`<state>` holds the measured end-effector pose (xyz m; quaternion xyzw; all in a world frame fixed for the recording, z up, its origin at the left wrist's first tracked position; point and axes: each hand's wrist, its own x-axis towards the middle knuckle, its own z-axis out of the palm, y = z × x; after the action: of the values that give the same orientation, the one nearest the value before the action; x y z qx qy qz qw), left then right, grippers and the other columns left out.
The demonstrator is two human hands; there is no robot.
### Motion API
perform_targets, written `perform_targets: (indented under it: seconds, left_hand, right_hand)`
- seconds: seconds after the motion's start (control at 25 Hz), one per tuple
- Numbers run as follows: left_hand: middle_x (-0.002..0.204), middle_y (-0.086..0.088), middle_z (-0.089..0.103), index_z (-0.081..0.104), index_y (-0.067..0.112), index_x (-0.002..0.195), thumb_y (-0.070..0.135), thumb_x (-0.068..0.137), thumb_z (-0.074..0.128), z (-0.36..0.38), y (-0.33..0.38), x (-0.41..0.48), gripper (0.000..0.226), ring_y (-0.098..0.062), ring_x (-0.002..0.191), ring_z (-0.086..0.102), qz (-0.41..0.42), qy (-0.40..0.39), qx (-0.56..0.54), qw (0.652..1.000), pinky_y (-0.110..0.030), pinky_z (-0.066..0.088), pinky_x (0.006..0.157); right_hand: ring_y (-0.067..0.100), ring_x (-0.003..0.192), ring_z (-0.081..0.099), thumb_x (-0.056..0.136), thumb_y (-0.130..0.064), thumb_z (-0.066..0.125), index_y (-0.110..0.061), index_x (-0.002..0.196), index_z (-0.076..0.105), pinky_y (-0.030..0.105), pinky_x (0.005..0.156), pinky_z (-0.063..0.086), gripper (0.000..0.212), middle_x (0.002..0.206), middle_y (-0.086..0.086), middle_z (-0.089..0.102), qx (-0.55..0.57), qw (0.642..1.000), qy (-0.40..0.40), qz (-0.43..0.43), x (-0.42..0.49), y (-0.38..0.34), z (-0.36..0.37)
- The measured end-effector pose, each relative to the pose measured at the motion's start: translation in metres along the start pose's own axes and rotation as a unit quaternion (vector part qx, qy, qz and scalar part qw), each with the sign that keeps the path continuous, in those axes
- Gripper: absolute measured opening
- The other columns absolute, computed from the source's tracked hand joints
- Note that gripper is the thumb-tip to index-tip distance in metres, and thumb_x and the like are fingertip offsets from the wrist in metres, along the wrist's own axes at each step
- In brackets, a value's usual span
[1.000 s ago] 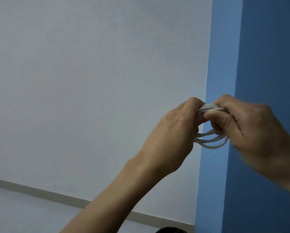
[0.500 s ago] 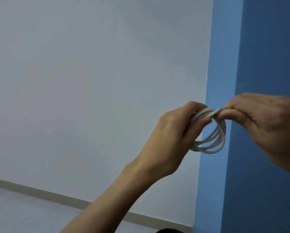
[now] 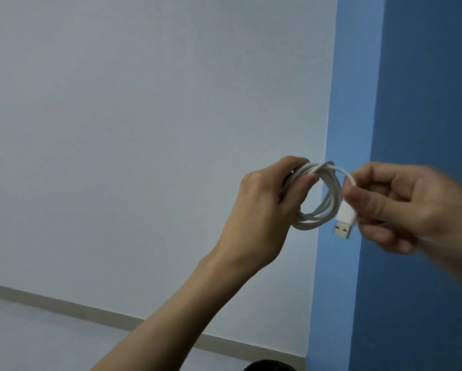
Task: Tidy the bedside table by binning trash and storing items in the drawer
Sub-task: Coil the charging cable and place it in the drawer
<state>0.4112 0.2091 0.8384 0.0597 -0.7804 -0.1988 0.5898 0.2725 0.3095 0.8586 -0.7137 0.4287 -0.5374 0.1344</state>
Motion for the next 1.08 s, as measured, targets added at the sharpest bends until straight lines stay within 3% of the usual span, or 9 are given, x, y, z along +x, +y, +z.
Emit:
perform_targets:
  seconds: [0.08,0.2,0.4,0.52,0.6,0.68,0.76,0.92,1.08]
  left_hand:
    - [0.062,0.004,0.049,0.065,0.012,0.092,0.021,0.093,0.054,0.003,0.003,0.001,0.014,-0.011,0.053,0.043,0.001,0.013,-0.004,1.0,-0.019,0.036,0.049]
    - [0.062,0.007,0.05,0.065,0.012,0.094,0.021,0.093,0.054,0.005,0.006,0.002,0.014,-0.008,0.047,0.04,0.007,0.017,-0.015,1.0,-0.019,0.035,0.049]
    - [0.058,0.013,0.05,0.066,0.011,0.095,0.019,0.093,0.055,0.005,0.008,0.0,0.014,-0.002,0.045,0.043,0.016,0.009,-0.047,0.999,-0.012,0.032,0.047]
    - [0.058,0.015,0.052,0.066,0.012,0.095,0.016,0.092,0.055,0.01,0.01,-0.005,0.012,0.004,0.045,0.046,0.017,-0.029,-0.062,0.997,-0.005,0.032,0.047]
    - [0.061,0.014,0.054,0.067,0.011,0.095,0.016,0.092,0.055,0.012,0.01,-0.008,0.013,0.005,0.046,0.048,0.017,-0.035,-0.062,0.997,-0.004,0.032,0.048]
    - [0.058,0.013,0.054,0.068,0.01,0.094,0.014,0.092,0.056,0.009,0.008,-0.007,0.013,0.003,0.043,0.047,0.008,-0.012,-0.075,0.997,-0.004,0.032,0.046]
    - [0.049,0.011,0.048,0.068,0.009,0.09,0.012,0.091,0.056,0.001,0.005,-0.003,0.013,-0.001,0.038,0.042,-0.007,0.019,-0.09,0.996,-0.006,0.031,0.043]
    - [0.046,0.009,0.042,0.068,0.013,0.085,0.01,0.09,0.057,-0.012,-0.002,0.0,0.012,-0.003,0.037,0.036,-0.029,0.014,-0.096,0.995,-0.007,0.028,0.042]
    - [0.048,0.013,0.047,0.068,0.013,0.083,0.01,0.088,0.06,-0.019,-0.009,-0.009,0.01,-0.002,0.04,0.038,-0.034,-0.015,-0.082,0.996,-0.006,0.029,0.044]
  right_hand:
    - [0.011,0.039,0.056,0.05,-0.048,0.076,-0.02,0.066,0.067,0.013,0.039,0.043,0.033,0.051,0.002,0.063,0.002,0.997,0.043,-0.066,-0.002,0.003,0.01]
    - [0.011,0.048,0.062,0.06,-0.04,0.068,-0.025,0.067,0.066,0.013,0.045,0.045,0.017,0.061,0.0,0.07,-0.055,0.973,0.178,-0.136,-0.002,0.005,0.023]
    - [0.002,0.076,0.058,0.064,-0.047,0.072,-0.035,0.079,0.053,0.011,0.062,0.046,0.027,0.087,-0.013,0.056,-0.273,0.9,0.297,-0.165,0.001,0.019,0.022]
    - [-0.001,0.072,0.063,0.063,-0.025,0.07,-0.032,0.086,0.054,0.007,0.058,0.047,0.029,0.084,-0.014,0.064,-0.11,0.971,0.201,-0.071,0.007,0.025,0.023]
    - [0.0,0.058,0.06,0.072,-0.014,0.065,-0.025,0.074,0.064,0.008,0.053,0.045,0.011,0.064,-0.008,0.067,-0.122,0.979,0.147,-0.069,0.009,0.026,0.025]
    - [0.005,0.055,0.055,0.077,-0.025,0.061,-0.024,0.072,0.067,0.017,0.053,0.047,0.008,0.063,0.001,0.064,-0.151,0.974,0.14,-0.094,0.006,0.024,0.023]
    - [0.01,0.056,0.053,0.075,-0.049,0.06,-0.023,0.076,0.068,0.022,0.058,0.049,0.027,0.062,0.005,0.059,-0.137,0.98,0.094,-0.105,0.001,0.021,0.017]
    - [0.002,0.056,0.057,0.062,-0.072,0.056,-0.036,0.079,0.072,0.005,0.058,0.044,0.043,0.055,-0.009,0.061,-0.137,0.987,0.042,-0.079,-0.007,0.018,0.0]
    - [0.003,0.055,0.061,0.055,-0.079,0.054,-0.035,0.073,0.073,0.005,0.054,0.044,0.051,0.053,-0.007,0.065,-0.181,0.983,0.016,-0.041,-0.015,0.011,-0.011]
